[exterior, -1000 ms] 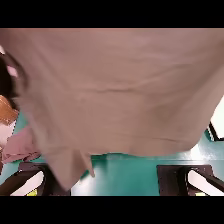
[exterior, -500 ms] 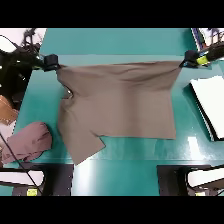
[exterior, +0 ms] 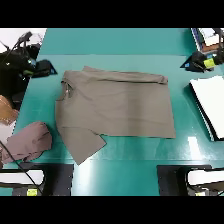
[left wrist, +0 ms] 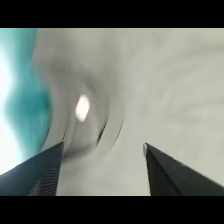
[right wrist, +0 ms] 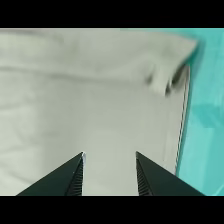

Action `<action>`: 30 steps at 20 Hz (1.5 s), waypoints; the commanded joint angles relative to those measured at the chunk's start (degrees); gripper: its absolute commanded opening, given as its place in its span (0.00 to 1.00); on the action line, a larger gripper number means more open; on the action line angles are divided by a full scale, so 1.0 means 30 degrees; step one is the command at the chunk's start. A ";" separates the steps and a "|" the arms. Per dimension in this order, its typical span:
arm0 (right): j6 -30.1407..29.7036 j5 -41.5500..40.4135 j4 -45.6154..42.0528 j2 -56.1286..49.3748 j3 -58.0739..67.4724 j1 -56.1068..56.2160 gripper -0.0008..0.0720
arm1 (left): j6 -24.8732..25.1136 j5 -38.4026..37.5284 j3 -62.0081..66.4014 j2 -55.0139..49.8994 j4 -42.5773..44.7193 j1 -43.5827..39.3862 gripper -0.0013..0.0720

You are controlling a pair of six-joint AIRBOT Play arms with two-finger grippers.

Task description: Fold the shirts.

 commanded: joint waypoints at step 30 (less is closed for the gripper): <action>-0.0699 -0.0175 -0.0466 0.9741 -1.2560 -0.2470 0.53 | 0.0015 0.2849 -1.5220 0.7366 -0.0874 0.0561 0.05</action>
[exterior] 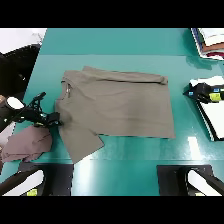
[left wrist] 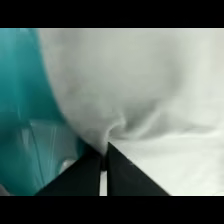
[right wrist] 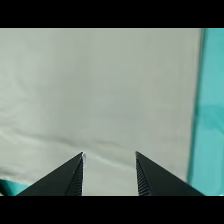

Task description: Fold the shirts.

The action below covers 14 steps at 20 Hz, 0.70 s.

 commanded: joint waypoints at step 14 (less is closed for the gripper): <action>-0.0627 -0.1727 -0.0750 0.0998 -1.1759 -0.2514 0.62 | 0.0270 -0.0780 0.1020 0.2623 -0.0860 0.0022 0.06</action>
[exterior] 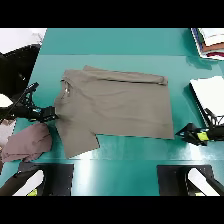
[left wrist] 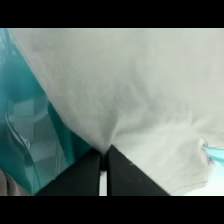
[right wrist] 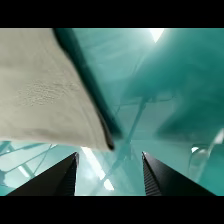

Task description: Fold the shirts.

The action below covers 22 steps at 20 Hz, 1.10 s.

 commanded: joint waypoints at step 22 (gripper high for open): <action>0.0597 -0.0510 0.0816 0.4357 2.2790 0.2878 0.03 | -0.1756 -0.0495 2.2615 0.4029 -0.0299 0.0015 0.05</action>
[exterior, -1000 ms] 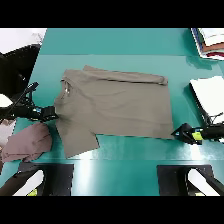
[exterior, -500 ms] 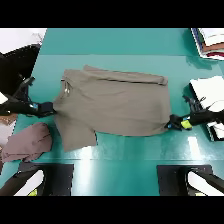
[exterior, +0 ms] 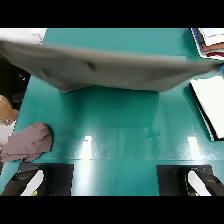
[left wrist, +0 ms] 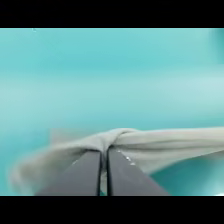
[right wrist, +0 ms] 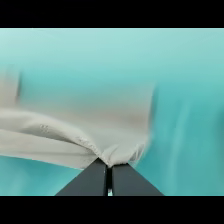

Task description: Fold the shirts.

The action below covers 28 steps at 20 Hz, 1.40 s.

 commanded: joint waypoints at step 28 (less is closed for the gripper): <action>0.1690 0.2477 -0.5085 -1.9919 0.9996 0.2608 0.03 | 0.0240 0.4874 0.0954 -1.8098 0.0911 -0.3344 0.05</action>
